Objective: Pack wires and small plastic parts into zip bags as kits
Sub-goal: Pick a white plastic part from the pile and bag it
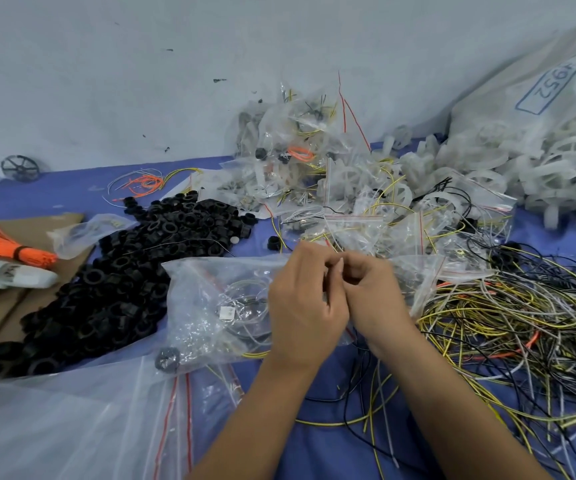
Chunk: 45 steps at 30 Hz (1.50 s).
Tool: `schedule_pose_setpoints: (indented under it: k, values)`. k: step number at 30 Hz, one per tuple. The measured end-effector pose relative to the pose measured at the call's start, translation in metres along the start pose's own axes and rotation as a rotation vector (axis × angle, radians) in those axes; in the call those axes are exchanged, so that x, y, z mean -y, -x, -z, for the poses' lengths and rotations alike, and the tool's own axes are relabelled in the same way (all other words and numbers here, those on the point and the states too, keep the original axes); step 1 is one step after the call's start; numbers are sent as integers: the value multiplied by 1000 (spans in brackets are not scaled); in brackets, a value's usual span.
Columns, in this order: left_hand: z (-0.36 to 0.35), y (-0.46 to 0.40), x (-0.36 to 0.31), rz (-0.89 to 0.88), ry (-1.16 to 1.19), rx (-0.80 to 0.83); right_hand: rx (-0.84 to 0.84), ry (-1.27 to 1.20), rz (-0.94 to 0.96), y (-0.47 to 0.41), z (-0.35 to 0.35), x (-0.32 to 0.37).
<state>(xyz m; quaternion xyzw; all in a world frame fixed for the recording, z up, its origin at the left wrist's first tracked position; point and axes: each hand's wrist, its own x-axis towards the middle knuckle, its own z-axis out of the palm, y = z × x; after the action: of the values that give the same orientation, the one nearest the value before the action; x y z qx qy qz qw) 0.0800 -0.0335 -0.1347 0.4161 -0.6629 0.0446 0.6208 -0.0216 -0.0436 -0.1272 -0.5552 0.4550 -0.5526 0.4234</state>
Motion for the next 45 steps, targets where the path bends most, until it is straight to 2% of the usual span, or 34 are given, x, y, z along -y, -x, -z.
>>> schedule_pose_setpoints:
  k: [2,6,8,11,13,17,19,24,28,33,40,43,45]
  values:
    - [1,0,-1,-2,3,-1,62,-133,-93,2,-2,2]
    - [3,-1,2,36,-7,-39,310,-483,-307,4,-2,9]
    - [3,-2,4,70,-6,-67,338,-398,-304,6,-5,8]
    - [2,-2,6,113,9,-93,239,-198,-264,7,-11,5]
    - [2,-2,6,111,13,-90,240,-287,-347,6,-11,6]
    - [1,-2,5,102,16,-80,456,-606,-466,5,-3,14]
    - [1,-2,5,102,25,-82,449,-703,-508,5,-3,14]
    - [2,-3,3,108,27,-69,336,-646,-510,8,-15,8]
    - [3,-3,4,118,34,-67,324,-639,-540,9,-18,7]
    - [2,-4,3,152,58,-69,228,-530,-468,9,-20,9]
    - [0,-4,9,295,129,-55,270,-519,-527,12,-26,5]
    - [-1,-3,11,322,127,-46,275,-380,-507,12,-24,6]
    - [-2,-1,13,337,132,-22,230,-174,-378,11,-22,7]
